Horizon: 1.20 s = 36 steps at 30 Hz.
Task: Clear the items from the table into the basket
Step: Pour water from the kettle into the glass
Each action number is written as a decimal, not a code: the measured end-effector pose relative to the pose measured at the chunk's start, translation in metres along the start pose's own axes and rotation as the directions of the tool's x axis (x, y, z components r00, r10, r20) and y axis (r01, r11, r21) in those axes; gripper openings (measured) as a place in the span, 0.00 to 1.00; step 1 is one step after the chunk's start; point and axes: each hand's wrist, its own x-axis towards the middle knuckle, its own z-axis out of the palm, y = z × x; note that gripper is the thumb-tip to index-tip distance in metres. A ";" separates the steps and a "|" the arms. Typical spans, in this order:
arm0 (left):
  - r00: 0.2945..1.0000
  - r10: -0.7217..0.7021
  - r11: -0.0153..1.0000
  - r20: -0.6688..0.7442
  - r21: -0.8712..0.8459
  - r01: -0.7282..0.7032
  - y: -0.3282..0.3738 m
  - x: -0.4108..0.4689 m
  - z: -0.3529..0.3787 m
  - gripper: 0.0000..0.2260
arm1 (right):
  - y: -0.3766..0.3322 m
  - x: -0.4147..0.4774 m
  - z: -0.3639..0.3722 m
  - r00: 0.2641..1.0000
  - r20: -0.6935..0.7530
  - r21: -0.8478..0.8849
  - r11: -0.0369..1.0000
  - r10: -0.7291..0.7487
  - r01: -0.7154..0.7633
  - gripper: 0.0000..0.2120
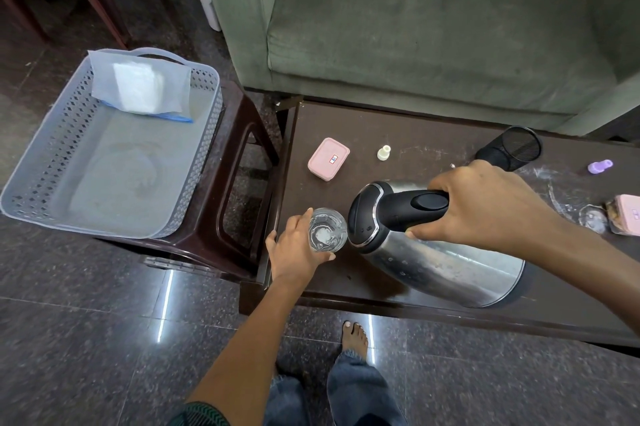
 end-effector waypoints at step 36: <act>0.998 -0.040 0.998 0.054 0.056 0.037 0.011 -0.004 -0.008 0.42 | 0.036 -0.039 0.015 0.974 -0.123 0.453 0.884 0.192 -0.117 0.21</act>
